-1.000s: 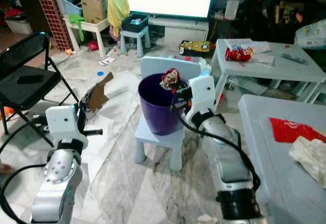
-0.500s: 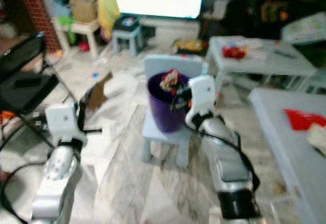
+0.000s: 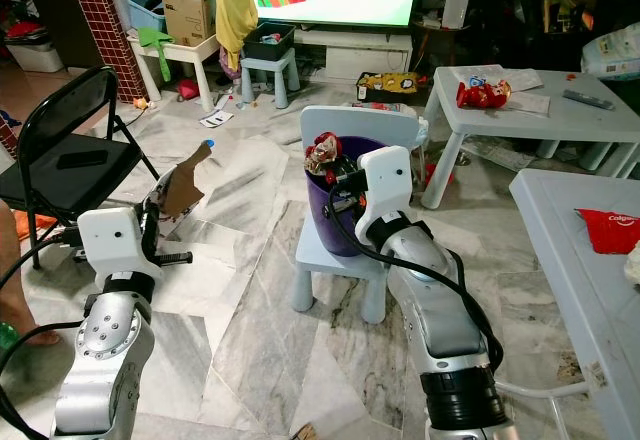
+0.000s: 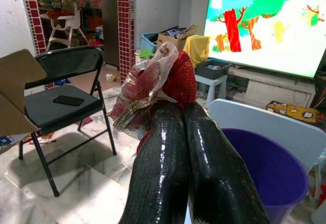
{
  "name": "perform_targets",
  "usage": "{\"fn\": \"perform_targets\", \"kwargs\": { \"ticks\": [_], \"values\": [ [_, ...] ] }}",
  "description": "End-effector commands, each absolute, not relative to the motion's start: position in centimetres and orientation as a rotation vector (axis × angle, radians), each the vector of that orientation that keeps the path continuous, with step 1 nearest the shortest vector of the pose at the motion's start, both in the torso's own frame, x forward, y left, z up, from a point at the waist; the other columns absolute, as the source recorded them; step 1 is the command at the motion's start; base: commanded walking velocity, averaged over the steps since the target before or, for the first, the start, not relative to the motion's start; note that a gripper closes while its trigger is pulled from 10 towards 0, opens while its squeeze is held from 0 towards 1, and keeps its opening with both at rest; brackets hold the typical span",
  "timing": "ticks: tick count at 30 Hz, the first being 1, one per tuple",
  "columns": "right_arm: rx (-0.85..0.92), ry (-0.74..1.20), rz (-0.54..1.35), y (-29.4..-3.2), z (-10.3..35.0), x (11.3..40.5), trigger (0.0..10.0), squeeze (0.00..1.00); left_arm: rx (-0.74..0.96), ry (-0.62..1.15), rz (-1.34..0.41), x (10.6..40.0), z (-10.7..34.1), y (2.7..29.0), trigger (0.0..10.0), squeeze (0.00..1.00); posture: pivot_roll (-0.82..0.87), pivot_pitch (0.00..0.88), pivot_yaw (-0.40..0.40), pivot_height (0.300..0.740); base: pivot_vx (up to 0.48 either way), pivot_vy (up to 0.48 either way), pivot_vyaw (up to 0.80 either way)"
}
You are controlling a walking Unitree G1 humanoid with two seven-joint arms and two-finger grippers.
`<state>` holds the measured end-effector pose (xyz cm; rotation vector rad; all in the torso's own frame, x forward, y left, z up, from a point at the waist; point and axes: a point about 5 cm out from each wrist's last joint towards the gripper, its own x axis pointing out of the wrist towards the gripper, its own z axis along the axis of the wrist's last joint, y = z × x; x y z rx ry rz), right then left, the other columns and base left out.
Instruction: Picking trash to rubbish bin
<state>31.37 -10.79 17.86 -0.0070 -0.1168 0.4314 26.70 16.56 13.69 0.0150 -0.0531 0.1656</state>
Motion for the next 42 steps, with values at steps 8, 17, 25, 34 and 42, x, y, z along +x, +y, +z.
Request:
{"fn": "perform_targets", "kwargs": {
  "ticks": [8, 17, 25, 34, 42],
  "values": [
    [-0.009, -0.137, 0.436, -10.76, 18.37, 31.44, 0.0, 0.00, 0.021, -0.045, 0.154, 26.78, 13.61, 16.57, 10.0, 0.00, 0.10, 0.000, -0.045, 0.740, 0.271, 0.000, 0.00],
    [-0.007, -0.133, 0.435, -10.75, 18.28, 31.31, 0.0, 0.00, 0.027, -0.039, 0.151, 26.67, 13.54, 16.55, 10.0, 0.00, 0.10, 0.000, -0.042, 0.740, 0.304, 0.000, 0.00],
    [-0.006, -0.134, 0.433, -10.74, 18.25, 31.30, 0.0, 0.00, 0.028, -0.035, 0.149, 26.66, 13.47, 16.57, 10.0, 0.00, 0.10, 0.000, -0.039, 0.740, 0.277, 0.000, 0.00],
    [-0.006, -0.132, 0.430, -10.76, 18.20, 31.26, 0.0, 0.00, 0.029, -0.030, 0.147, 26.64, 13.42, 16.58, 10.0, 0.00, 0.10, 0.000, -0.038, 0.740, 0.271, 0.000, 0.00],
    [-0.004, -0.132, 0.432, -10.73, 18.18, 31.27, 0.0, 0.00, 0.030, -0.027, 0.144, 26.63, 13.39, 16.53, 10.0, 0.00, 0.10, 0.000, -0.038, 0.740, 0.283, 0.000, 0.00]
  ]
}}
